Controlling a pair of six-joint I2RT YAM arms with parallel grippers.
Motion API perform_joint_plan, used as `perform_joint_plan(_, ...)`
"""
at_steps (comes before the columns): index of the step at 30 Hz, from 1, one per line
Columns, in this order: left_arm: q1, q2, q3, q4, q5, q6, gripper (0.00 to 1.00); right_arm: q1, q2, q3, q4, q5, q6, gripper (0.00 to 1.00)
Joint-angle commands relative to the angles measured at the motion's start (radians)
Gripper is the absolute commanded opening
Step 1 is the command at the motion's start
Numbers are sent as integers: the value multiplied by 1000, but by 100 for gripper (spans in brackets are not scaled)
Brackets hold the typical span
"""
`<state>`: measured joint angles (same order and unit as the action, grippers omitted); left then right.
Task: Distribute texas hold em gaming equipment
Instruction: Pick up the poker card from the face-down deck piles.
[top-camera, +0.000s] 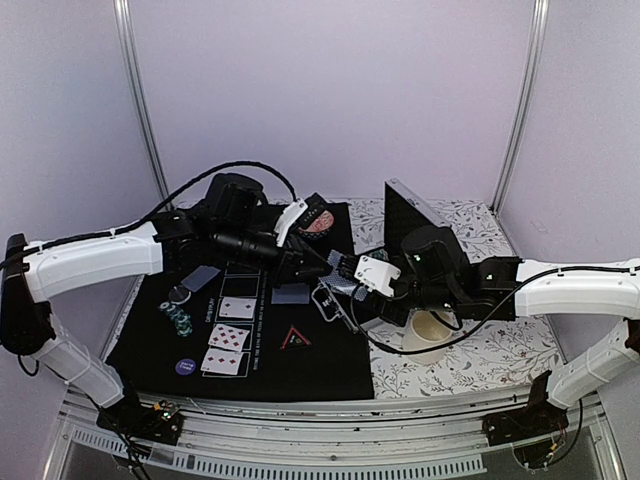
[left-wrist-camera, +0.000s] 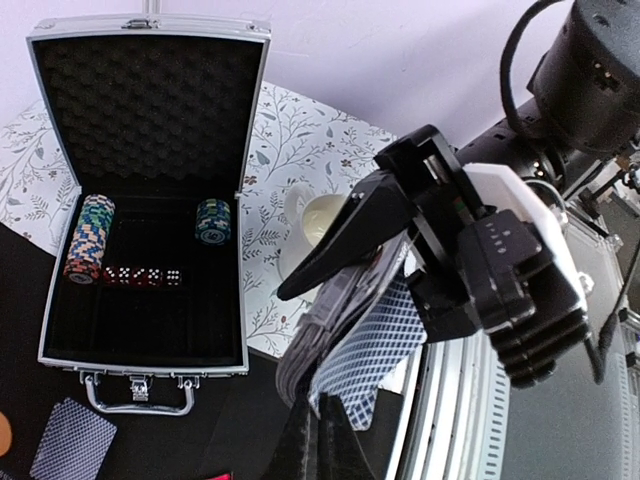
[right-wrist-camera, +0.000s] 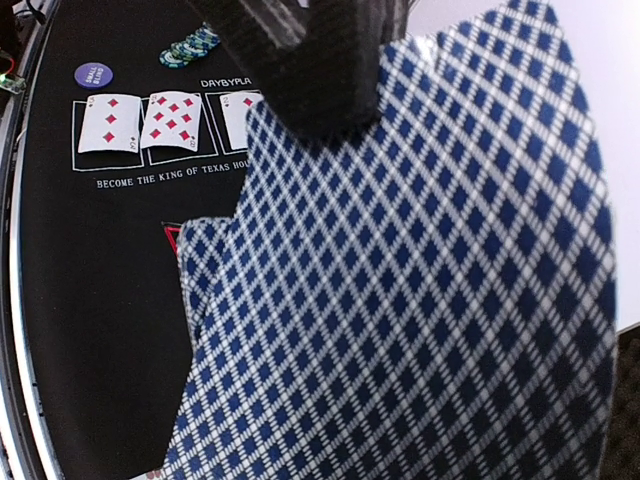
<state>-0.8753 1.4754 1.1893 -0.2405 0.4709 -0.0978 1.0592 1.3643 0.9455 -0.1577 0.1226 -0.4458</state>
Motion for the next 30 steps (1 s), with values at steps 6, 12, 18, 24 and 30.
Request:
perform_joint_plan(6,-3,-69,-26,25,0,5,0,4,-17,7,38,3,-2,41)
perform_joint_plan(12,8,-124,-55,34,19,6,0,4,-23,0,42,6,-2,41)
perform_joint_plan(18,30,-161,-59,-6,31,-6,0,3,-24,-6,43,8,-4,41)
perform_joint_plan(24,176,-222,-42,-125,24,-44,0,2,-24,-6,37,11,-5,41)
perform_joint_plan(30,457,-241,-46,-252,6,-52,0,2,-23,-5,39,4,-8,41)
